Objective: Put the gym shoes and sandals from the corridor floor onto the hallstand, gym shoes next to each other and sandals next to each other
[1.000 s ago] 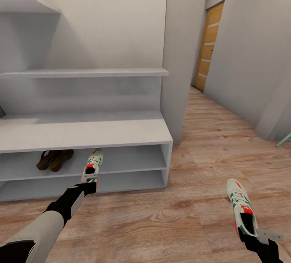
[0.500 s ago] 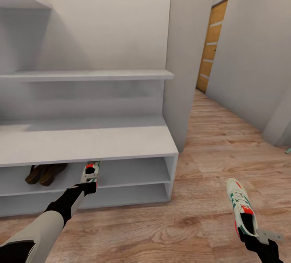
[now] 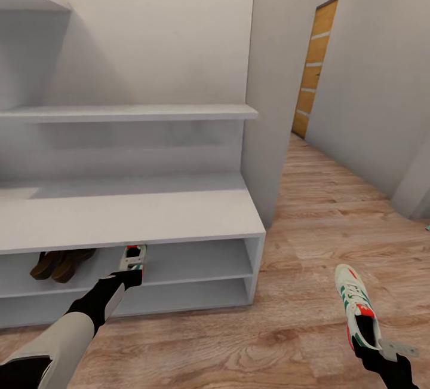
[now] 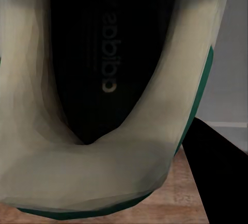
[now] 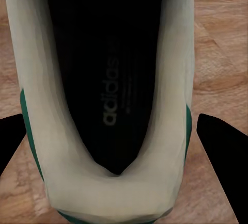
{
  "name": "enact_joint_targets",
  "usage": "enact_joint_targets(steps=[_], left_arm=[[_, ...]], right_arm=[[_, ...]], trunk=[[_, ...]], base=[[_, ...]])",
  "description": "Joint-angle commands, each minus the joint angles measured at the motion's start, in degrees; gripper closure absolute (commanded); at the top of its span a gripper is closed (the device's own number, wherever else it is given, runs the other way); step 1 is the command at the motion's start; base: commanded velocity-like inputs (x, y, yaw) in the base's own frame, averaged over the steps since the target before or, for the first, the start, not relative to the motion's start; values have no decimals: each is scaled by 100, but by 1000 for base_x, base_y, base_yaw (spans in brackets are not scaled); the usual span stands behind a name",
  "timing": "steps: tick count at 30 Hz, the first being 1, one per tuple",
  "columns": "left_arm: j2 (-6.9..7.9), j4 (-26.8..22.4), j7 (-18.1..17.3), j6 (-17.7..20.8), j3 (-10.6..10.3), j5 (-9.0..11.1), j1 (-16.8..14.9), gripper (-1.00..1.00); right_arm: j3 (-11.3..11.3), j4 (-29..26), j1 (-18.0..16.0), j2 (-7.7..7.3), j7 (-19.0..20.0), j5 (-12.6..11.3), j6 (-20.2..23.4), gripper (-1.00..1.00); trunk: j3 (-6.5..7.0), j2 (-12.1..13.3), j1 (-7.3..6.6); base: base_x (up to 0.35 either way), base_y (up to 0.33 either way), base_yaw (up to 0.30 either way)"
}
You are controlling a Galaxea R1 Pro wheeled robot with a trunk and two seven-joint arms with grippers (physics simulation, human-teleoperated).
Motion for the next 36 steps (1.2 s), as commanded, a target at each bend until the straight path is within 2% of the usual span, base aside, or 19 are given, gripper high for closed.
enact_joint_targets(steps=[1, 7, 16, 34, 36], left_arm=[[-3, -12, 10, 34, 14, 16, 0, 100], [-1, -12, 8, 37, 8, 1, -1, 100], [4, -8, 9, 50, 7, 7, -5, 100], [4, -12, 22, 32, 25, 17, 1, 100], [4, -12, 19, 33, 28, 21, 1, 100]], right_arm=[[-53, 6, -5, 3, 30, 48, -21, 100], [-58, 6, -5, 7, 30, 48, -21, 100], [-58, 6, -5, 7, 31, 48, -26, 100], [-58, 6, -5, 7, 30, 48, -23, 100], [-58, 6, -5, 7, 30, 48, -22, 100]], trunk=[[-5, -2, -1], [-5, -2, -1], [-220, -363, 197], [-254, -363, 197], [-294, -443, 241]], base=[[37, 0, 0], [14, 0, 0], [1, 0, 0], [0, 0, 0], [0, 0, 0]])
